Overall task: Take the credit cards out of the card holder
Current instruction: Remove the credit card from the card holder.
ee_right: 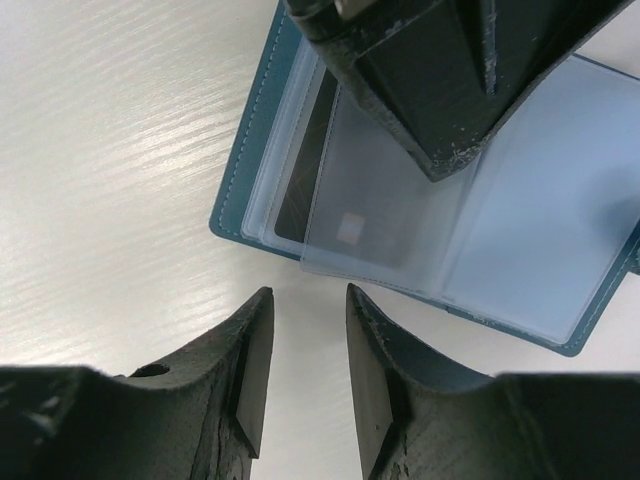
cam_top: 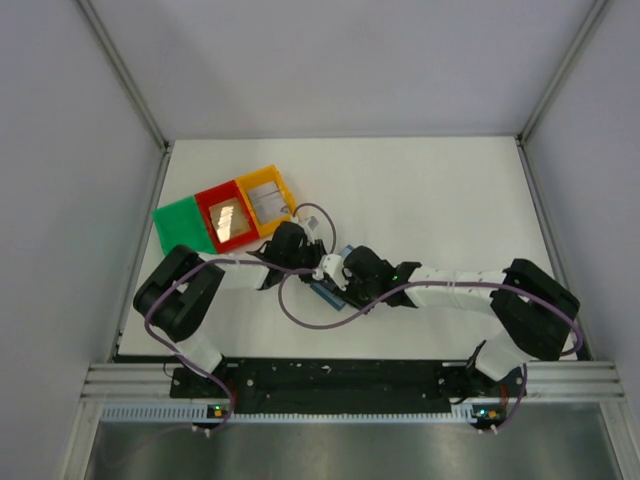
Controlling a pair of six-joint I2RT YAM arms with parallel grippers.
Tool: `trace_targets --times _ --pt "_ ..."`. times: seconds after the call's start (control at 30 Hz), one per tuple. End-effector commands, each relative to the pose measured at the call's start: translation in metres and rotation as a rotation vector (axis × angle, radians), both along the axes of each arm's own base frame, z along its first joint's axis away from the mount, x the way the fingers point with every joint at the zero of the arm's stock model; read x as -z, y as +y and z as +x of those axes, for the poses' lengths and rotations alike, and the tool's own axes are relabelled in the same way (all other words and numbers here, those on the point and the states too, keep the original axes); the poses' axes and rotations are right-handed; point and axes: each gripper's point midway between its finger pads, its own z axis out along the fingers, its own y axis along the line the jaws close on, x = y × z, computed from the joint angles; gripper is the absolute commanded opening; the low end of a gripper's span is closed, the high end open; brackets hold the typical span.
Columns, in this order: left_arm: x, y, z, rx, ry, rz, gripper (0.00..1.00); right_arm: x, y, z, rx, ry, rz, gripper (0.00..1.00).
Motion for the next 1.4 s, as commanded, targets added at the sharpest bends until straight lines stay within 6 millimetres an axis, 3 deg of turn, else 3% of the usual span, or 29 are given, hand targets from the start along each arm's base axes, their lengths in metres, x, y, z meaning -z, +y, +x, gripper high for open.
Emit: trace_targets --times 0.0,0.5,0.67,0.73,0.87,1.0,1.07,1.2,1.37 --pt "0.014 0.006 -0.004 0.010 0.029 0.053 0.30 -0.016 0.022 0.013 -0.019 -0.059 0.049 0.34" --pt "0.012 0.004 -0.005 0.016 0.030 0.046 0.30 -0.003 0.027 0.020 0.005 -0.064 0.043 0.31" --pt "0.010 0.004 -0.005 0.018 0.028 0.043 0.30 -0.005 0.029 0.021 0.011 -0.070 0.045 0.20" --pt "0.004 0.005 -0.002 0.021 0.002 0.052 0.30 -0.014 0.030 0.021 0.010 -0.074 0.057 0.10" --pt "-0.010 0.007 0.006 0.023 -0.058 0.070 0.31 -0.024 0.034 0.019 0.006 -0.065 0.083 0.00" --pt "-0.028 0.009 0.015 0.009 -0.121 0.080 0.32 -0.027 0.037 0.017 0.016 -0.045 0.106 0.00" --pt "-0.027 0.009 0.016 0.017 -0.117 0.091 0.32 -0.028 0.037 0.016 0.022 -0.038 0.112 0.00" --pt "-0.021 0.008 0.012 0.022 -0.088 0.080 0.32 -0.027 0.037 0.012 0.019 -0.023 0.119 0.13" --pt "-0.025 0.017 0.013 -0.008 -0.128 0.103 0.32 -0.027 0.034 0.013 0.054 -0.025 0.132 0.19"
